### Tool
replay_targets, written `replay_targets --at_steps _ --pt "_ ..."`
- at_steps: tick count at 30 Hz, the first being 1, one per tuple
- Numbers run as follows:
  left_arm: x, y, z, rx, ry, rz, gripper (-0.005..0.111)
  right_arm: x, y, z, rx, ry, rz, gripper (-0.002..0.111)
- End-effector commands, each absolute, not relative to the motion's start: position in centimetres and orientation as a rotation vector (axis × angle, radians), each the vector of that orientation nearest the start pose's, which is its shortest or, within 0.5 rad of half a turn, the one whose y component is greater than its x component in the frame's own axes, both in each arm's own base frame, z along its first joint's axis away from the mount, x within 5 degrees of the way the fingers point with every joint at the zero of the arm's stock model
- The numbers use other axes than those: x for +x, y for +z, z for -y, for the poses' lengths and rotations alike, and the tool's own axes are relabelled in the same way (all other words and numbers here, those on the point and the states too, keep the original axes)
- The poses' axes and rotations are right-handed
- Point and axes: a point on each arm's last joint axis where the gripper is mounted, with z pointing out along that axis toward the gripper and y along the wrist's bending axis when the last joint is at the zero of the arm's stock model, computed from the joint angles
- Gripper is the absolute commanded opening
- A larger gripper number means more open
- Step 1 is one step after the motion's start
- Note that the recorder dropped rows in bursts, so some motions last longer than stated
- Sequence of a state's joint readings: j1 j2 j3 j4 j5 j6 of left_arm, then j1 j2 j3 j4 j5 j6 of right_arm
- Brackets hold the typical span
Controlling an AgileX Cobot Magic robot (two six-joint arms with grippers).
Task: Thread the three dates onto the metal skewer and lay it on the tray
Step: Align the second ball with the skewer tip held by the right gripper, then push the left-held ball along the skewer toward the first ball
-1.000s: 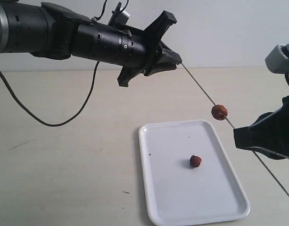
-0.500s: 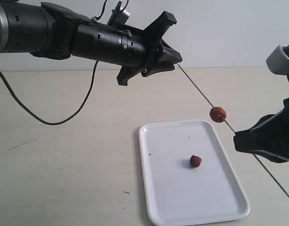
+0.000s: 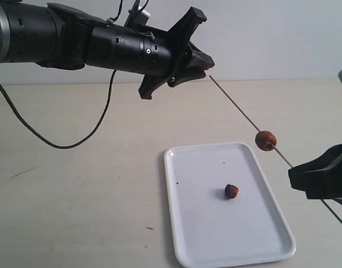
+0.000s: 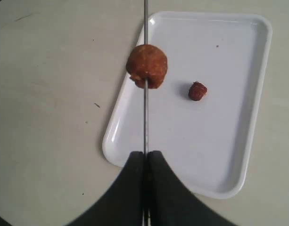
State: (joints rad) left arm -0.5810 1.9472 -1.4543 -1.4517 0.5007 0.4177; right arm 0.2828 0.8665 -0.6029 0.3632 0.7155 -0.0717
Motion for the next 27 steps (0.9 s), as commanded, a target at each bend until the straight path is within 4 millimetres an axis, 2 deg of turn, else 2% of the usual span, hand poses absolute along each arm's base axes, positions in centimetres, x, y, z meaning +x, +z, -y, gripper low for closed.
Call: replay_targets --at_steps 1,27 --pt "35.04 26.34 28.22 -0.147 -1.454 -2.314 0.027 14.47 27.49 -6.3 -0.198 0.498 -2.42 0.0" --pt "34.41 26.78 28.66 -0.123 -1.579 -2.318 0.027 14.56 27.54 -6.26 -0.199 0.489 -2.409 0.0"
